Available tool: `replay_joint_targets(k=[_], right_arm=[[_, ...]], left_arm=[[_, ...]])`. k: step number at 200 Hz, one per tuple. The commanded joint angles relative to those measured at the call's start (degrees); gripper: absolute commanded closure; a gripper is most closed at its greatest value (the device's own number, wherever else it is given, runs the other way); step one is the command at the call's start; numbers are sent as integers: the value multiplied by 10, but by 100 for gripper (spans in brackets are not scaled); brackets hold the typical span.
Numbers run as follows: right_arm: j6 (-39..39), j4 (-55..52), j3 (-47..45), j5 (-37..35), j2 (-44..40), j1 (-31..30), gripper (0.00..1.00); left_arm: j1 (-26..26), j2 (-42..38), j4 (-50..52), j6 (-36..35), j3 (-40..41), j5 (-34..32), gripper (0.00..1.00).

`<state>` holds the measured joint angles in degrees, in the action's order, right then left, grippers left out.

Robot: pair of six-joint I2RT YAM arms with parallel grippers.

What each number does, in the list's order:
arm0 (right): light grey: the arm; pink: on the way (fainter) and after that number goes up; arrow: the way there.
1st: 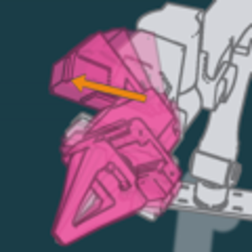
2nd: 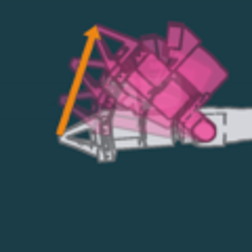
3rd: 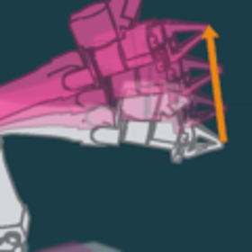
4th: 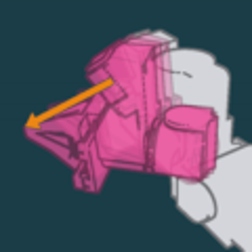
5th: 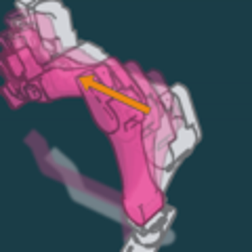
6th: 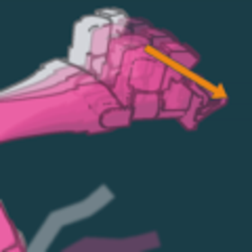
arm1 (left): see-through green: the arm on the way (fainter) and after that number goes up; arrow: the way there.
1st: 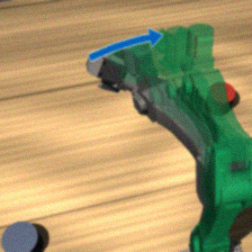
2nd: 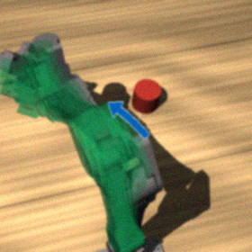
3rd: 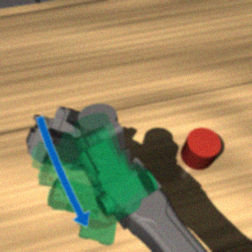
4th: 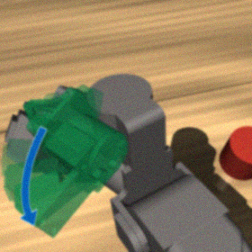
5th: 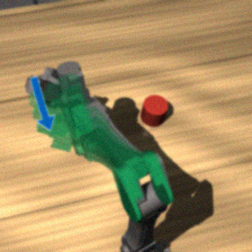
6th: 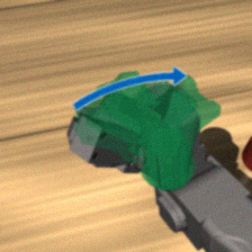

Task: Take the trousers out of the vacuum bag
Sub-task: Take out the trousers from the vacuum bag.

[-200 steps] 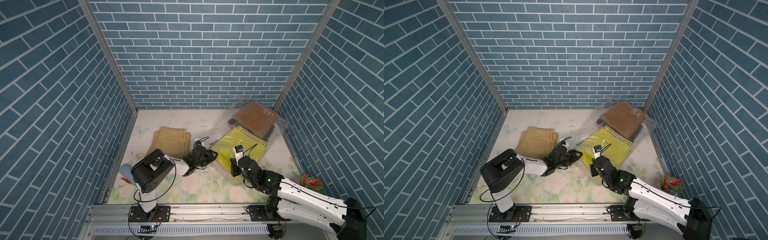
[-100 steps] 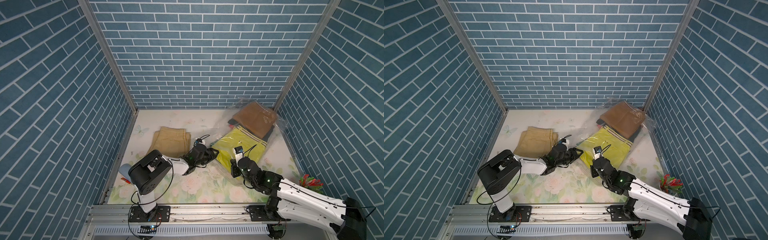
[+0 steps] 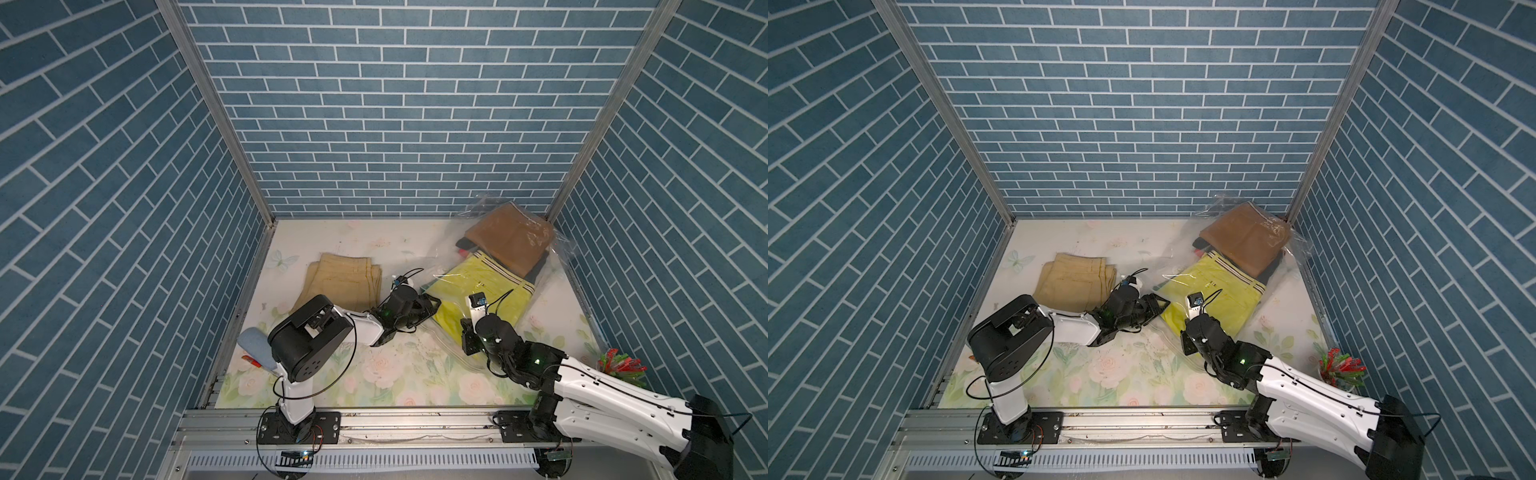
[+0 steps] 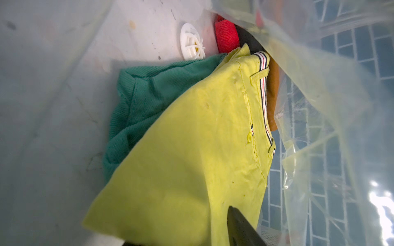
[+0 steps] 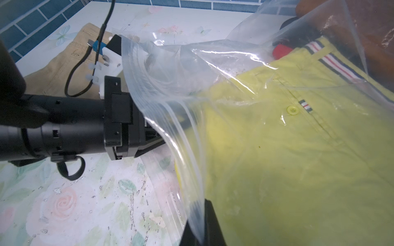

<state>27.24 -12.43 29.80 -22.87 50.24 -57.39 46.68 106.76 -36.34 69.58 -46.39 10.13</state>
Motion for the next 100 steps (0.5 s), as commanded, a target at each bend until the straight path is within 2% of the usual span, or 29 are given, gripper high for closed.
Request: replay_joint_targets(k=[1, 40, 91, 100], right_arm=[[17, 9, -8, -2, -5, -4, 100], [17, 14, -9, -1, -2, -4, 100], [24, 22, -9, -3, 0, -4, 100], [30, 24, -7, -8, 3, -5, 100]], left_arm=[[-3, 12, 11, -26, -16, -5, 46], [-2, 19, 17, -30, -27, 1, 80], [-1, -2, 29, -40, -26, 0, 100], [-1, -9, 32, -43, -24, -2, 100]])
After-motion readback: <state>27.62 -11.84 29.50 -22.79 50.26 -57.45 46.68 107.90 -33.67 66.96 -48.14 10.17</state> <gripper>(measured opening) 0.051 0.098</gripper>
